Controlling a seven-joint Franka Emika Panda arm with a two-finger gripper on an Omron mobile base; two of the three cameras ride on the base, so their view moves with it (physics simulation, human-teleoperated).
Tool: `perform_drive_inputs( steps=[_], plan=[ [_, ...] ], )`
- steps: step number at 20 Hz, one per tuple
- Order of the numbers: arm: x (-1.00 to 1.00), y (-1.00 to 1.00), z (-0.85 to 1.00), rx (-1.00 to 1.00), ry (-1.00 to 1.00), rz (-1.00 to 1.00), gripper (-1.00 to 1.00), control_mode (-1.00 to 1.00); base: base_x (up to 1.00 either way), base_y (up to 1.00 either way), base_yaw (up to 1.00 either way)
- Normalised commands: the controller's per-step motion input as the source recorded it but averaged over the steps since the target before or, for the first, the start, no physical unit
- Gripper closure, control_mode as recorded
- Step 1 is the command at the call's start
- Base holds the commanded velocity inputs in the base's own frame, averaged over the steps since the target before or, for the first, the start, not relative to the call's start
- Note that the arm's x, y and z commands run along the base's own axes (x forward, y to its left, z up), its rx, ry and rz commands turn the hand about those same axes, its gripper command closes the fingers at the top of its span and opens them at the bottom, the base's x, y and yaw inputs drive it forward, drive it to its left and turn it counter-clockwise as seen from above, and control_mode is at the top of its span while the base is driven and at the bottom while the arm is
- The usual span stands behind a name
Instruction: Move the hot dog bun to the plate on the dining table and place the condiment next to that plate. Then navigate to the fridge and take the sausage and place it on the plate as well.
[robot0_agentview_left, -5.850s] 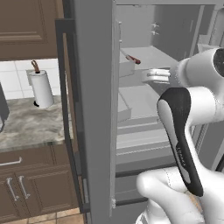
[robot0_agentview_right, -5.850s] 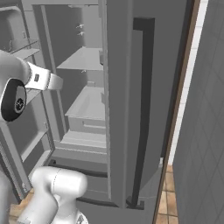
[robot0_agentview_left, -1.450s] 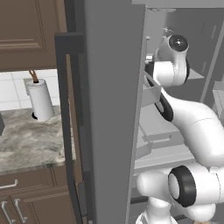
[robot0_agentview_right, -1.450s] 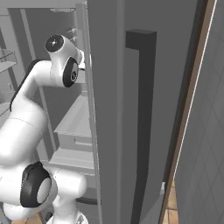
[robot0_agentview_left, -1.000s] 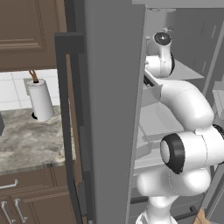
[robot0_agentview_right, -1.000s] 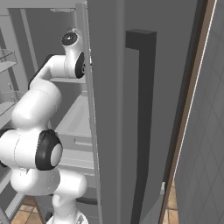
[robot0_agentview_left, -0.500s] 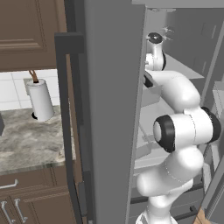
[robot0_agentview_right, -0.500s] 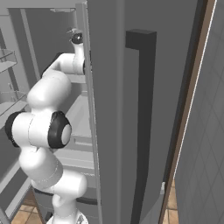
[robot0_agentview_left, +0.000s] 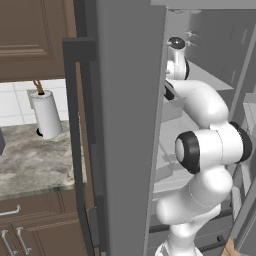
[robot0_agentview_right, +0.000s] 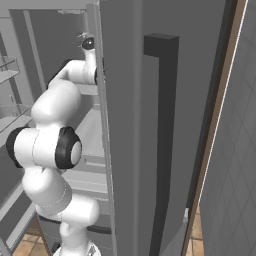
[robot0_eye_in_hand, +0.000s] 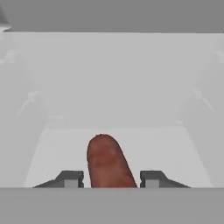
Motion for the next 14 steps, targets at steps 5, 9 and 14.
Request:
perform_drive_inputs(
  steps=[5, 9, 14],
  plan=[
    [-0.44, 0.02, -0.14, 0.00, -0.09, 0.00, 1.00, -1.00, 0.00, 0.00, 0.00],
    [-0.95, 0.00, 0.00, 0.02, -0.13, 0.00, 1.00, -1.00, 0.00, 0.00, 0.00],
    [-1.00, 0.00, 0.10, 0.05, -0.06, -0.01, 1.00, -1.00, 0.00, 0.00, 0.00]
  ],
)
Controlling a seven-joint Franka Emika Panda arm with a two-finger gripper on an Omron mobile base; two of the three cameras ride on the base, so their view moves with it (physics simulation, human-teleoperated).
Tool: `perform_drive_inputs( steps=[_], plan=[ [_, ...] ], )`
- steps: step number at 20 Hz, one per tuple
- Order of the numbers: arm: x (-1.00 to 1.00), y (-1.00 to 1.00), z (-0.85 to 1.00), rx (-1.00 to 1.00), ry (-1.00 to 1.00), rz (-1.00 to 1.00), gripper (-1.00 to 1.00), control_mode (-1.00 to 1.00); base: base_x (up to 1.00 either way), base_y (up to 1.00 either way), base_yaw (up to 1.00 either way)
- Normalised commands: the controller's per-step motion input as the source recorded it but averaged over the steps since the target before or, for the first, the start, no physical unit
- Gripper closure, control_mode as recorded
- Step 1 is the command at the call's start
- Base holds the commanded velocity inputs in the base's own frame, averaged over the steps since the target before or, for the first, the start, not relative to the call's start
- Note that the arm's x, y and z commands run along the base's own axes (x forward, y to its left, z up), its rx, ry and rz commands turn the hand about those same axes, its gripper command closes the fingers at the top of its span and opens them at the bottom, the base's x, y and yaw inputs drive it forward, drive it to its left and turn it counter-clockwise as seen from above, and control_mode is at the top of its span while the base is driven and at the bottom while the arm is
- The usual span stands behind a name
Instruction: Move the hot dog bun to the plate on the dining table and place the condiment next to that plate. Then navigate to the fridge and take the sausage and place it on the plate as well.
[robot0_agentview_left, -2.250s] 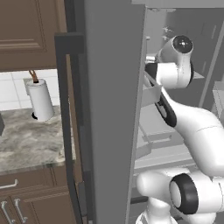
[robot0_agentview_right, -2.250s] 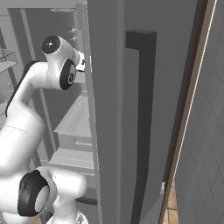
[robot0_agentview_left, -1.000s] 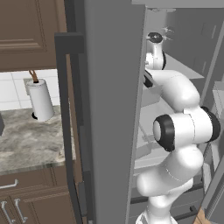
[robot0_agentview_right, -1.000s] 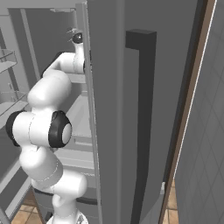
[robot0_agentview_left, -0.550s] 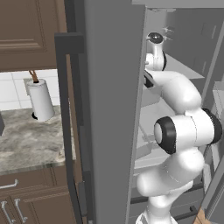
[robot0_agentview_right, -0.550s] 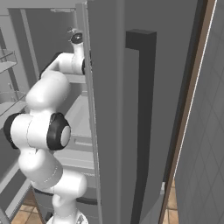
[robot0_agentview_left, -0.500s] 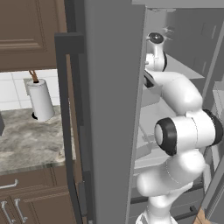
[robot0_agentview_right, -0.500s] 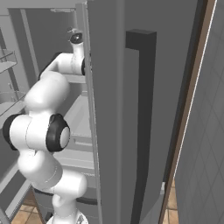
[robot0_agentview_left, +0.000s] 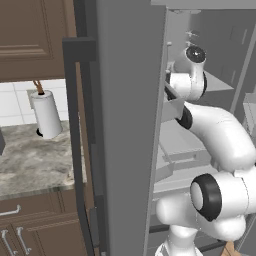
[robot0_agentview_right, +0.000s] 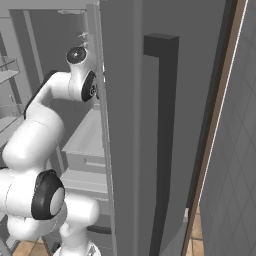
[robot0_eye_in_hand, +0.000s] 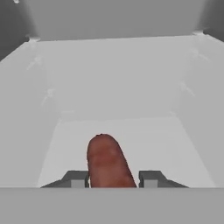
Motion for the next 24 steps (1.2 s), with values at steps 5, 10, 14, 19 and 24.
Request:
perform_drive_inputs(
  steps=[5, 10, 14, 19, 24],
  plan=[
    [-1.00, -0.02, 0.54, 0.02, 0.00, -0.02, 1.00, -1.00, 0.00, 0.00, 0.00],
    [-1.00, -0.01, 0.69, 0.00, 0.03, 0.00, 1.00, -1.00, 0.00, 0.00, 0.00],
    [-1.00, -0.01, 0.52, 0.00, 0.07, 0.00, 1.00, -1.00, 0.00, 0.00, 0.00],
    [-1.00, 0.00, 0.03, 0.00, 0.17, 0.00, 1.00, -1.00, 0.00, 0.00, 0.00],
    [-0.74, 0.00, -0.12, 0.00, 0.14, -0.01, 1.00, -1.00, 0.00, 0.00, 0.00]
  ],
)
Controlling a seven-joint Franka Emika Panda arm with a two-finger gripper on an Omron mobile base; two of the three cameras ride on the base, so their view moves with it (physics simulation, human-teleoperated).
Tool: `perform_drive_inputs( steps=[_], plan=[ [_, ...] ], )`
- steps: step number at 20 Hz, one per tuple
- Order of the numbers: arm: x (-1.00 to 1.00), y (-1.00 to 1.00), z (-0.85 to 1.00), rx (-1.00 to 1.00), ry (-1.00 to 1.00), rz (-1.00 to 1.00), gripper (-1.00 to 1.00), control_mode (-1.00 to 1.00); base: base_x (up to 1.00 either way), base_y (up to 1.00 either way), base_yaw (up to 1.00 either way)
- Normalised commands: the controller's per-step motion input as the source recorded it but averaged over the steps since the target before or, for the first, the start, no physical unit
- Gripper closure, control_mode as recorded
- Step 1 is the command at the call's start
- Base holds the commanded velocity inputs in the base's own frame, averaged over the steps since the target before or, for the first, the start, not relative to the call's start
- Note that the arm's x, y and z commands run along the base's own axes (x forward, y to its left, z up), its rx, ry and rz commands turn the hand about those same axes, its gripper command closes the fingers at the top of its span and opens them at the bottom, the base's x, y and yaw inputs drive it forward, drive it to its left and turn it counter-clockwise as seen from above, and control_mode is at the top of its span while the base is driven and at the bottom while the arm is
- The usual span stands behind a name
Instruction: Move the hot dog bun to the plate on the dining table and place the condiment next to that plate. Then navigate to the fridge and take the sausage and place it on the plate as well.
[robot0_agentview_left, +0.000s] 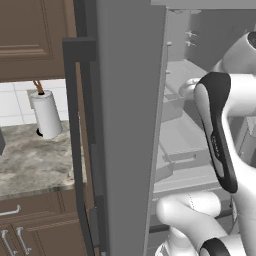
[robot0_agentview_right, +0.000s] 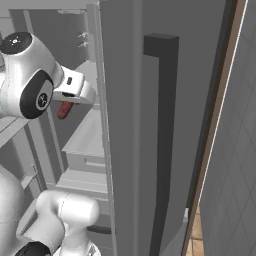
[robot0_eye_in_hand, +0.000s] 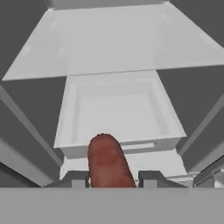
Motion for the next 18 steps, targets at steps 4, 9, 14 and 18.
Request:
perform_drive_inputs(
  steps=[4, 9, 14, 18],
  plan=[
    [-0.29, 0.00, -0.14, -0.01, 0.11, 0.00, 1.00, -1.00, 0.00, 0.00, 0.00],
    [-0.09, 0.00, -0.17, -0.02, 0.08, 0.00, 1.00, -1.00, 0.00, 0.00, 0.00],
    [0.00, 0.00, 0.00, 0.00, 0.00, 0.00, 1.00, 1.00, -0.92, 0.00, 0.00],
    [0.00, 0.00, 0.00, 0.00, 0.00, 0.00, 1.00, 1.00, -1.00, 0.00, 0.00]
  ],
)
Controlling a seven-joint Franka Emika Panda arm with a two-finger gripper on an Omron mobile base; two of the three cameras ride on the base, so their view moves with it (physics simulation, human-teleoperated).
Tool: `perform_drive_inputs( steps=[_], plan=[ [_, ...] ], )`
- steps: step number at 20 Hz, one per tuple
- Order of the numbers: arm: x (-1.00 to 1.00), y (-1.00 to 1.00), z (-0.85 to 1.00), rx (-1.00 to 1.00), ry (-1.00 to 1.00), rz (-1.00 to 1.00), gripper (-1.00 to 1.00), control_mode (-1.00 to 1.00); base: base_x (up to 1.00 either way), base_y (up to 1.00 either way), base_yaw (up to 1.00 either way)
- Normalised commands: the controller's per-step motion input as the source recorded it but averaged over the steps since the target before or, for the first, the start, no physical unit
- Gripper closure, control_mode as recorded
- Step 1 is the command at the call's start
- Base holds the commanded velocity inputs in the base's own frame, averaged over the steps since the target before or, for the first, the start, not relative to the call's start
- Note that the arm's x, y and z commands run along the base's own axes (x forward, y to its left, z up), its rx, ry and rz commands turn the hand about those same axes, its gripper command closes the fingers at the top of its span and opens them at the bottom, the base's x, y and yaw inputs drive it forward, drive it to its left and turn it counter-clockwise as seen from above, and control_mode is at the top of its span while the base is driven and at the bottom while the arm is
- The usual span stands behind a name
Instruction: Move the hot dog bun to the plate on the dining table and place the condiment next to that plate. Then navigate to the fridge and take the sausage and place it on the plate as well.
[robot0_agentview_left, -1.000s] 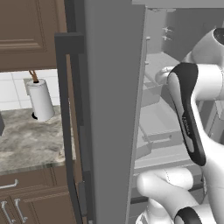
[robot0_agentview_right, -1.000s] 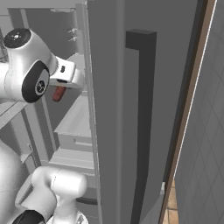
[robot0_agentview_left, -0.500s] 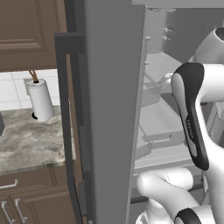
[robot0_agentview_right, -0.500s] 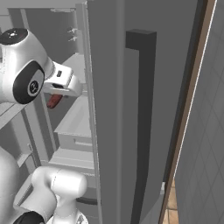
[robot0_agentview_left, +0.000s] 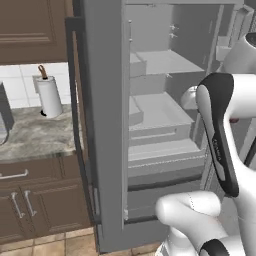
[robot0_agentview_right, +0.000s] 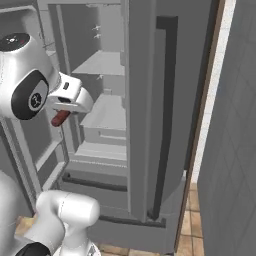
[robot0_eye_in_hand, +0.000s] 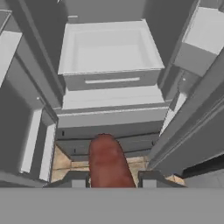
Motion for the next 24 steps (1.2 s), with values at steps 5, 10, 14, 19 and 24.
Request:
perform_drive_inputs(
  steps=[5, 10, 14, 19, 24],
  plan=[
    [0.00, 0.00, 0.00, 0.00, 0.00, 0.00, 1.00, 1.00, -1.00, 0.00, 0.00],
    [0.00, 0.00, 0.00, 0.00, 0.00, 0.00, 1.00, 1.00, -1.00, 0.04, 0.16],
    [0.00, 0.00, 0.00, 0.00, 0.00, 0.00, 1.00, 1.00, -1.00, 0.19, 0.63],
    [0.00, 0.00, 0.00, 0.00, 0.00, 0.00, 1.00, 1.00, -0.92, 0.23, 0.70],
    [0.00, 0.00, 0.00, 0.00, 0.00, 0.00, 1.00, 1.00, -0.87, 0.39, 0.69]
  ],
)
